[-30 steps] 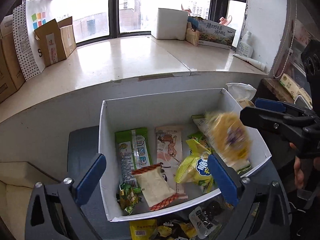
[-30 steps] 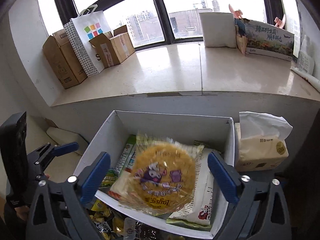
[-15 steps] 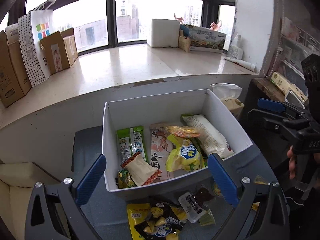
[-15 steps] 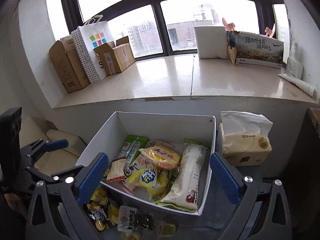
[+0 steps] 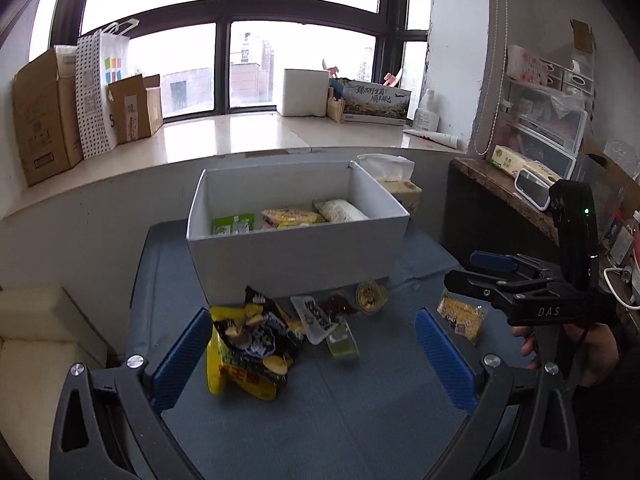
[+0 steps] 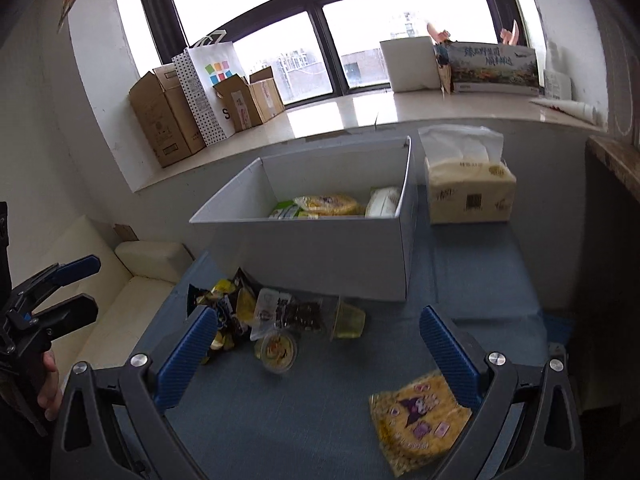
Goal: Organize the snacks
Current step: 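Move back to the table and grasp a yellow-green jelly cup with the right tool, then lift the jelly cup with right tool while left tool grasps black-yellow chip bag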
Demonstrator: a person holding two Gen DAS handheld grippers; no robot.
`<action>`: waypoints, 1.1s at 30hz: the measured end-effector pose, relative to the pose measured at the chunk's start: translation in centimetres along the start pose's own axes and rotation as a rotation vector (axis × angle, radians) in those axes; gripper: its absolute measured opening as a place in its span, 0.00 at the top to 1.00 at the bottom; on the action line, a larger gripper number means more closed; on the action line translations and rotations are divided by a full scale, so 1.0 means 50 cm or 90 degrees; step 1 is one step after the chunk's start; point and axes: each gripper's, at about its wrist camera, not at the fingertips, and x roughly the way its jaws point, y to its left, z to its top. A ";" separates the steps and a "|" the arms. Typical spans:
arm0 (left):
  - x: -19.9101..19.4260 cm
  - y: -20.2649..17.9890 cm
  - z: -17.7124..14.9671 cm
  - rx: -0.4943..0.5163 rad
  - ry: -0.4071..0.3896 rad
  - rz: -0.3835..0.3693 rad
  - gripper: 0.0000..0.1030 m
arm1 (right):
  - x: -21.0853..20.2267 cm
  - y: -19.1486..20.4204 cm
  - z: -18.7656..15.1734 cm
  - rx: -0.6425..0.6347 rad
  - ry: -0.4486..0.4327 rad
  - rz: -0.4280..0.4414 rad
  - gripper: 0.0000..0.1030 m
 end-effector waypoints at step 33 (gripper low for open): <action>0.019 0.142 -0.131 -0.126 0.080 0.038 0.00 | 0.279 -0.065 -0.020 0.030 0.143 -0.102 0.66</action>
